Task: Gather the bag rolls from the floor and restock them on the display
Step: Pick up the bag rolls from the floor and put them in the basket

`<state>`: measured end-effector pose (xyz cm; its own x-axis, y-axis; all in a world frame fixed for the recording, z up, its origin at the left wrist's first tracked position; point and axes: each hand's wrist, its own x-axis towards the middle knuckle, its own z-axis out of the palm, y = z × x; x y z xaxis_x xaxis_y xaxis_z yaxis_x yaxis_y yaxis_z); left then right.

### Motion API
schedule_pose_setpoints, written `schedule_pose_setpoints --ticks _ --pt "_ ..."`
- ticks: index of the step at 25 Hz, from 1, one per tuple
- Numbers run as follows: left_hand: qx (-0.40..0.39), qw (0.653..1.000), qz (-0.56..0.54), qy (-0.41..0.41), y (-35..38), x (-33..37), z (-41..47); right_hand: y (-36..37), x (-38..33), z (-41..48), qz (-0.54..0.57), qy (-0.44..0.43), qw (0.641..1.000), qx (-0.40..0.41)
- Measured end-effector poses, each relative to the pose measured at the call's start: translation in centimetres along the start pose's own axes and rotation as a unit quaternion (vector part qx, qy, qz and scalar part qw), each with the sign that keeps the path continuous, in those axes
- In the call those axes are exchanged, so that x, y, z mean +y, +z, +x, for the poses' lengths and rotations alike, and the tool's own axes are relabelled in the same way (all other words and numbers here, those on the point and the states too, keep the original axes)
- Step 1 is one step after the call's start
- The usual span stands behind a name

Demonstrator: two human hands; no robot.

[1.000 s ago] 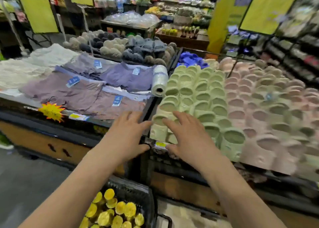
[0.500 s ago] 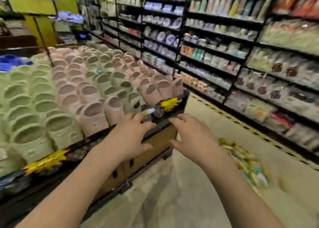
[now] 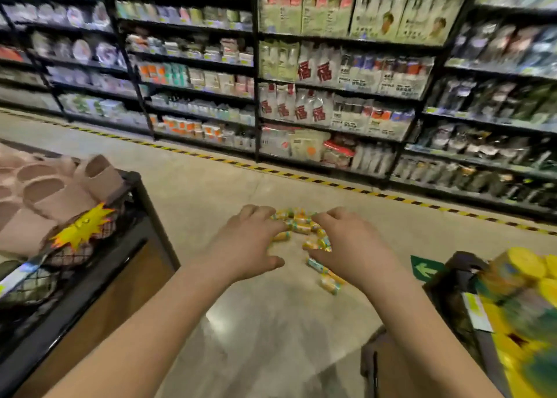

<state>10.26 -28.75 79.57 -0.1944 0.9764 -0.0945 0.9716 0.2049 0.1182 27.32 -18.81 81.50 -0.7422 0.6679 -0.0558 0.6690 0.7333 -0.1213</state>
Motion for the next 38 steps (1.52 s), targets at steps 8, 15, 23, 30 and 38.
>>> schedule_pose_setpoints --ticks 8,15,23,30,38 --pt "-0.046 0.994 -0.006 0.102 4.7 -2.3 21.4 4.1 9.9 13.9 0.016 0.115 0.991 -0.06" --pt "-0.109 0.98 -0.012 0.169 6.6 -7.1 40.4 5.5 16.3 29.2 0.004 0.179 0.98 -0.084" --pt "-0.197 0.959 -0.021 0.204 12.5 -4.2 53.7 11.0 27.6 36.1 0.045 0.229 0.96 -0.156" --pt "-0.246 0.952 -0.068 0.17 25.8 -2.3 62.3 24.7 38.1 41.9 0.101 0.219 0.948 -0.208" --pt "-0.341 0.927 -0.072 0.139 55.5 -4.2 69.3 56.0 44.9 44.0 0.176 0.288 0.911 -0.237"
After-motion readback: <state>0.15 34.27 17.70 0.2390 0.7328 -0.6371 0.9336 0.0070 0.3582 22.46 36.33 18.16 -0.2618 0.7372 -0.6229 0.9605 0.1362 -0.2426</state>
